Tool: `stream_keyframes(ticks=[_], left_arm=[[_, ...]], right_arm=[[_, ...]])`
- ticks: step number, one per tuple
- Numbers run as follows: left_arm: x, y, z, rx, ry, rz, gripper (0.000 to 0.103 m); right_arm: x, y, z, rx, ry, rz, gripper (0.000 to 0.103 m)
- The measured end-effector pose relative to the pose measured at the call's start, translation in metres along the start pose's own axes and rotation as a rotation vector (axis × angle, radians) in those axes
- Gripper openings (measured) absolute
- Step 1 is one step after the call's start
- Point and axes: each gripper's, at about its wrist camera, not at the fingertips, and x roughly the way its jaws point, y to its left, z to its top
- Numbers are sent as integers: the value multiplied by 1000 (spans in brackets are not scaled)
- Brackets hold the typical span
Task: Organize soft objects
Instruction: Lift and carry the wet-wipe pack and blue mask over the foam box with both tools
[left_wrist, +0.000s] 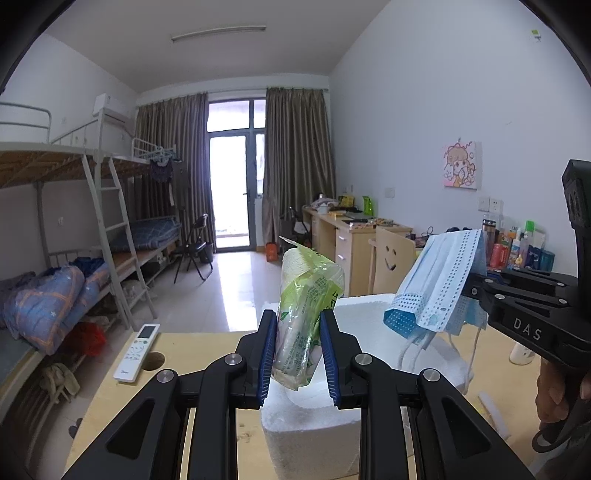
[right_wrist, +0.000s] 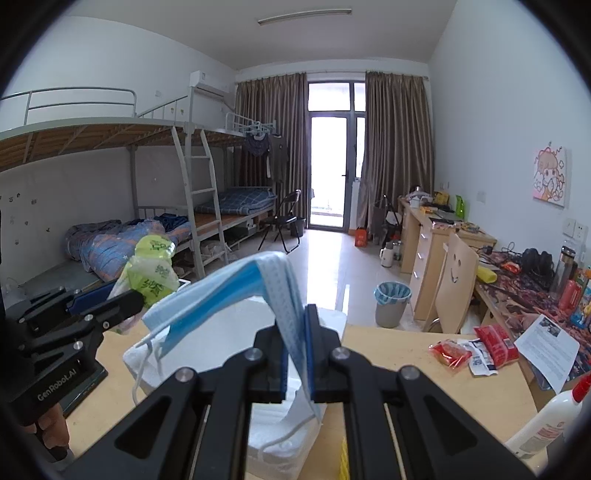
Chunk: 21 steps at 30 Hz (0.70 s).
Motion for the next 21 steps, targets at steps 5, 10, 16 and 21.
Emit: stream_keyframes(ticks=[5,10,16,21], left_arm=[[4,-6,2,6,1,-1,26],[9,-10,0,15,10,-19,26],[19,-17,5,24,16,-46,26],[29,-27,5,33,32,-81,26]], right_arm=[[1,-1,0,0,7,-1,10],[-3,-6,1,1,-2,-4,10],[-9,-14,-1,2,-12,-48,10],[-18,-31,-3,27,-21,-89,10]])
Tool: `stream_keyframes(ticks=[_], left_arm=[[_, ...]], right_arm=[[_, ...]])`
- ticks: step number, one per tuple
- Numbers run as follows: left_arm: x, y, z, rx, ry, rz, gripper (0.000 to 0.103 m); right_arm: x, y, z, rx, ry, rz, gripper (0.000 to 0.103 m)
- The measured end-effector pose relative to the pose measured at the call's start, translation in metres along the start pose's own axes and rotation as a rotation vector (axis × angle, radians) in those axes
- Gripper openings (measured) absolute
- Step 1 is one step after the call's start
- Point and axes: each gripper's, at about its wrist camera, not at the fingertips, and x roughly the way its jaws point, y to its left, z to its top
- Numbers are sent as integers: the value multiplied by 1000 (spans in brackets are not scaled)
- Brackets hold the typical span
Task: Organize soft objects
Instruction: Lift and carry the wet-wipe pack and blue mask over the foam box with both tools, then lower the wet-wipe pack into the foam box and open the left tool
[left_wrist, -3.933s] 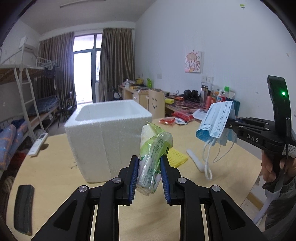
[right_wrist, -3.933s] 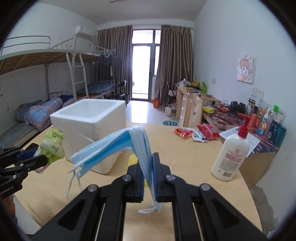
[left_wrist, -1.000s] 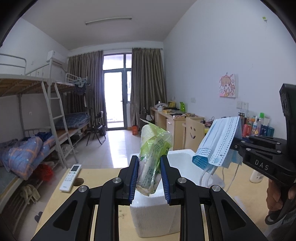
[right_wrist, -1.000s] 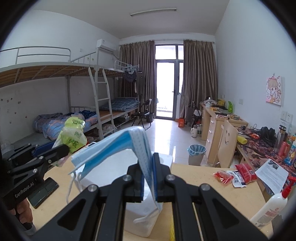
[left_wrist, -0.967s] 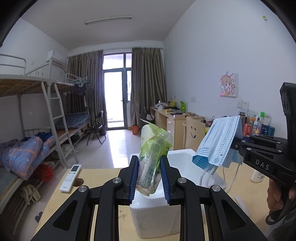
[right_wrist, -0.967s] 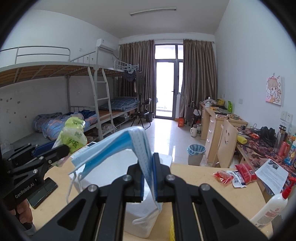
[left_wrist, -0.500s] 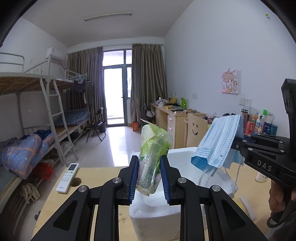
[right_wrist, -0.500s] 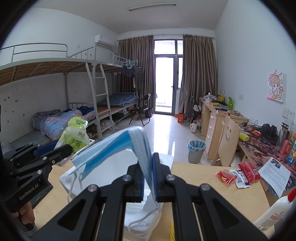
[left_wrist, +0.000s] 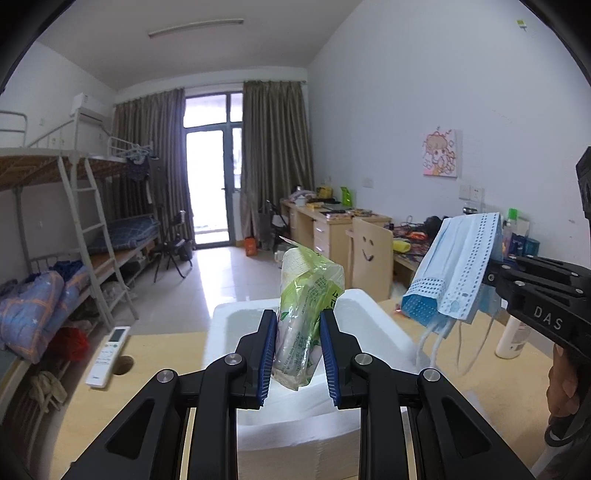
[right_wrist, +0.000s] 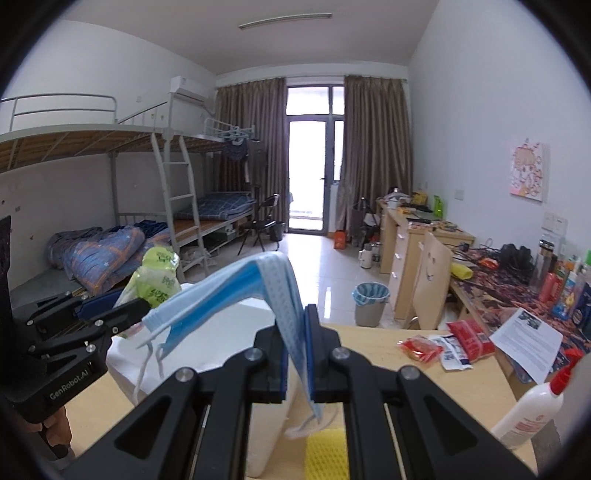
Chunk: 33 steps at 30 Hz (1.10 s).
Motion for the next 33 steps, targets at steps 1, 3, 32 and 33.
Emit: stream_keyframes(ticks=[1,3,32,33], left_arm=[[3,-2,0,0,7,-11,26],[7,-5,0,1,14,-27,26],[4,-7,2,21,-40,-18,102],[2,-6,3,20,-42,-13,102]], right_arm=[[-1,0,-1,-1,-2,-4,10],[-3,-1,-2,-4,-7,-14,10],[-6,-13,-6,17,-12,-36,10],[-5,-12,-6,16,-13,-37,10]])
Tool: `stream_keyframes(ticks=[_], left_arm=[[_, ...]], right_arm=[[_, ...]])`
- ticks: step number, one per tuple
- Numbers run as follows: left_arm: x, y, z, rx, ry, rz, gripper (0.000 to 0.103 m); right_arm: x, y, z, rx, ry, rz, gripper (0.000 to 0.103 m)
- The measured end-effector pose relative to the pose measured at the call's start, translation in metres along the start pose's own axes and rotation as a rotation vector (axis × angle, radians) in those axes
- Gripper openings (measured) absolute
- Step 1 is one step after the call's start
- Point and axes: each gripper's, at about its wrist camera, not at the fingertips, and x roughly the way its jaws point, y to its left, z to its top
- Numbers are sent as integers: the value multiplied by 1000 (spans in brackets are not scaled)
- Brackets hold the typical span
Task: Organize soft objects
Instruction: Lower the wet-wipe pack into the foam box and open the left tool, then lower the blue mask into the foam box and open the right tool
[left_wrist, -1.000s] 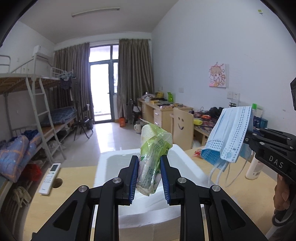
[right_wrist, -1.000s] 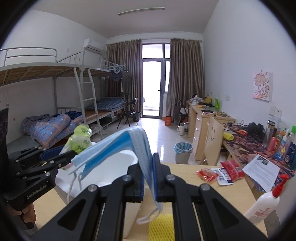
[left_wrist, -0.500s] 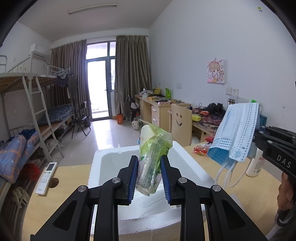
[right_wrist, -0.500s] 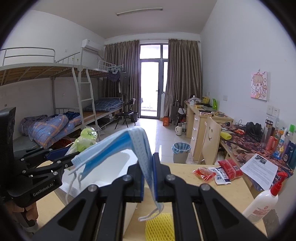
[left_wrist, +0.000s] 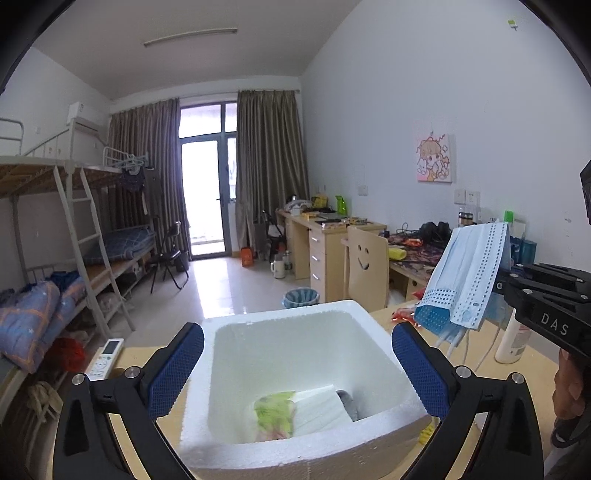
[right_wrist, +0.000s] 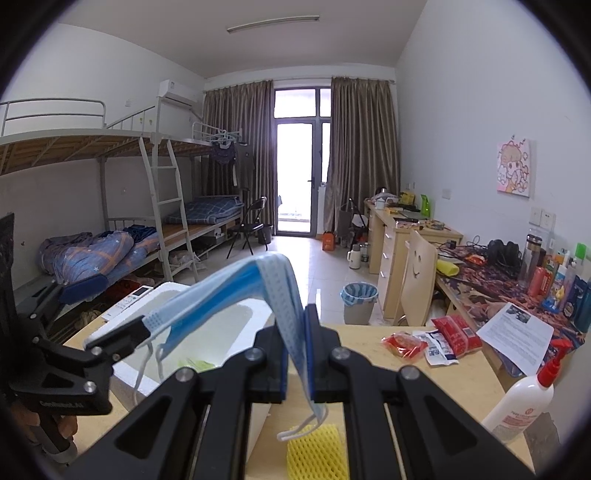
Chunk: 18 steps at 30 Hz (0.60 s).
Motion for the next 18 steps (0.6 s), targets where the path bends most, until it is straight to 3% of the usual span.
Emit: stream_keyframes(ticks=[8,18], left_arm=[[-11,11,0,-7,-6,31,102],[-38,40,-9,-37,-23,102,102]], right_arm=[[3,4,5,-6,5,9,10],[11,36,10,-47,10,64,10]])
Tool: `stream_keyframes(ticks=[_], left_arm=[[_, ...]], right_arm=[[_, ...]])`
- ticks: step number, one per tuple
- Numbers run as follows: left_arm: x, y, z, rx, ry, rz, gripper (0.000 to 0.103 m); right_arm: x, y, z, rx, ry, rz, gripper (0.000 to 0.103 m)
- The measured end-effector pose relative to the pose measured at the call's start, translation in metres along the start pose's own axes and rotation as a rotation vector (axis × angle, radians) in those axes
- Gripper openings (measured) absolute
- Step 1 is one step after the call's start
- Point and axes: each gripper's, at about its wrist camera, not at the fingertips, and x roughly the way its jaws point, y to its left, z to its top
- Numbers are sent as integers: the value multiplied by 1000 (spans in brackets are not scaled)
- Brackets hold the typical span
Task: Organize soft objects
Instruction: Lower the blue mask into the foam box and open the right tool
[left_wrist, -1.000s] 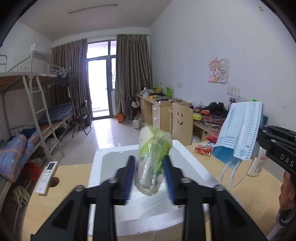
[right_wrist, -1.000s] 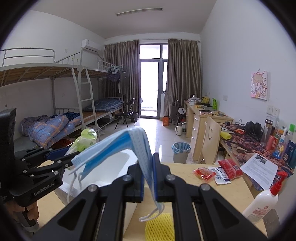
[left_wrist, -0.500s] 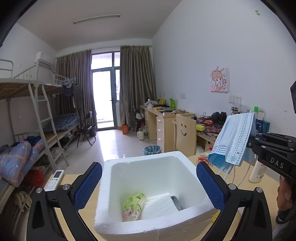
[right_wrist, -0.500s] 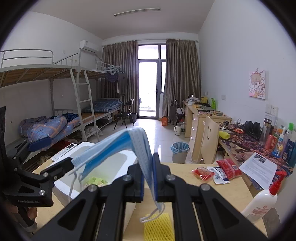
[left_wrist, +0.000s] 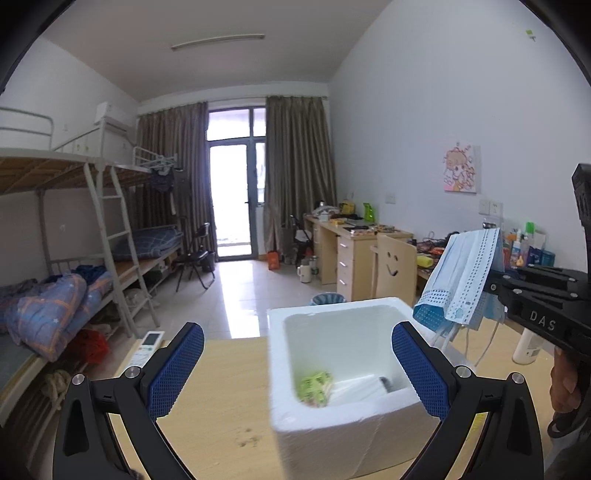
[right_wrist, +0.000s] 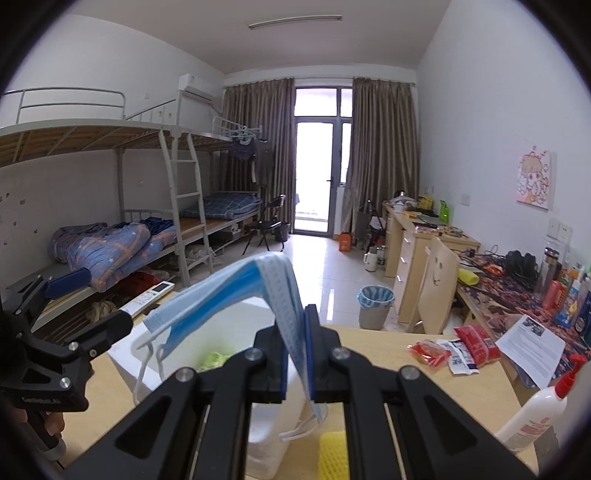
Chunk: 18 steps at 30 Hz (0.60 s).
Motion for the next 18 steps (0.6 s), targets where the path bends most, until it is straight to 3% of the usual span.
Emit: stream_keyframes(ticks=[8,18], left_arm=[[-18,24,-6,-28,-4,51,102],[-20,32,-6,-51,-12,63,102]], right_arm=[[17,30,2,-36,26,64,10],[31,39,0,-43,57,75,10]])
